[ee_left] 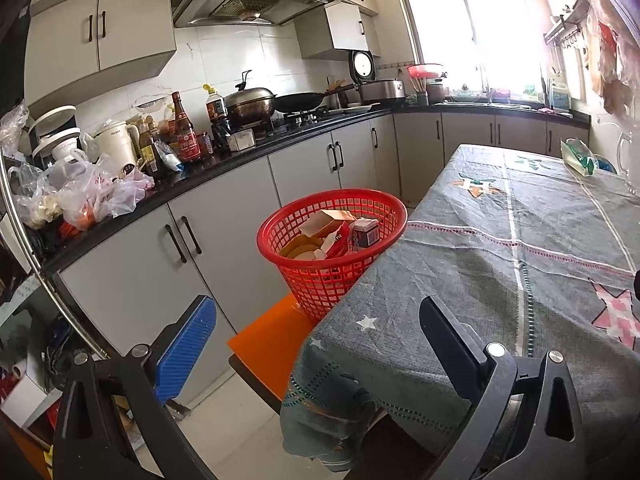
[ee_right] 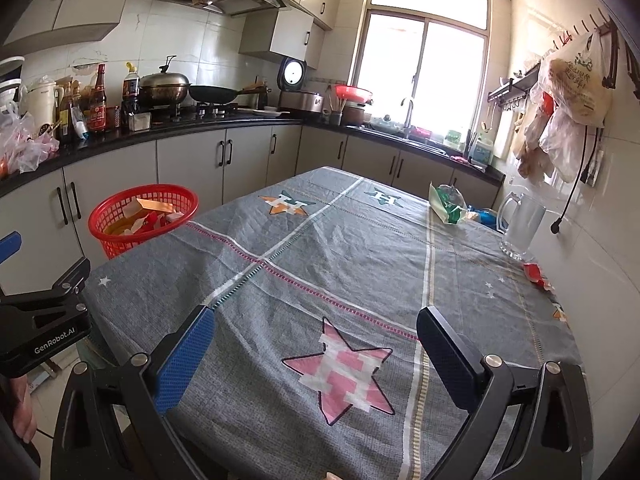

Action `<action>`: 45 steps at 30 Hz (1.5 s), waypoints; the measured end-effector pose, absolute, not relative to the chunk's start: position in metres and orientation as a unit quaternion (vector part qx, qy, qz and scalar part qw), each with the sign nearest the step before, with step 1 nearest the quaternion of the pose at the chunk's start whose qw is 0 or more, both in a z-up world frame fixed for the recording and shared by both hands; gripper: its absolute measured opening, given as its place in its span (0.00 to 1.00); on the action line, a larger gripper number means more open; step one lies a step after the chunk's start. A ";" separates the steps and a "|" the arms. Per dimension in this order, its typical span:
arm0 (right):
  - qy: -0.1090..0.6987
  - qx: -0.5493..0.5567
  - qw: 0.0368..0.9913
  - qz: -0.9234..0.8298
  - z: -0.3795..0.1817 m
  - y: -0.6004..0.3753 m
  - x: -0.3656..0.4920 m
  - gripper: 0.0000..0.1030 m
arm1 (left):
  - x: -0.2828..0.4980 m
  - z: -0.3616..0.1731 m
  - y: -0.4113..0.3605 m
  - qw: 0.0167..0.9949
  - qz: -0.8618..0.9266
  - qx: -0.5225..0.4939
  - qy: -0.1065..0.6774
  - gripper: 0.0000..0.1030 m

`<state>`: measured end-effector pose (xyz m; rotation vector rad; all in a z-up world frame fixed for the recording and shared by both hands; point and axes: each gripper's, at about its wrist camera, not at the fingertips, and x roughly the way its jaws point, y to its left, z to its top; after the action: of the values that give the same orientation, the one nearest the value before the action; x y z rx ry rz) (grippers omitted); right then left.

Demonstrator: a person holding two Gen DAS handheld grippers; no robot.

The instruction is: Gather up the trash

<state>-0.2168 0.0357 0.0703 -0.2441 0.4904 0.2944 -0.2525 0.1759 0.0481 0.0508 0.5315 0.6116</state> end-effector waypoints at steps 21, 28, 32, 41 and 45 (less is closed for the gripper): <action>0.248 -0.126 0.949 0.148 0.064 0.036 -0.215 0.99 | -0.254 0.046 0.177 0.919 0.295 0.024 0.261 0.98; 0.251 -0.126 0.948 0.150 0.063 0.036 -0.214 0.99 | -0.255 0.046 0.178 0.919 0.295 0.026 0.260 0.98; 0.252 -0.126 0.948 0.151 0.062 0.037 -0.213 0.99 | -0.254 0.046 0.178 0.919 0.295 0.026 0.261 0.98; 0.254 -0.126 0.947 0.151 0.061 0.037 -0.213 0.99 | -0.253 0.045 0.178 0.919 0.294 0.027 0.262 0.98; 0.255 -0.126 0.947 0.152 0.059 0.037 -0.212 0.99 | -0.252 0.045 0.177 0.919 0.294 0.027 0.262 0.98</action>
<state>-0.2120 0.0373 0.0594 -0.2566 0.5184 0.3096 -0.2523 0.1769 0.0453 0.0560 0.5379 0.6042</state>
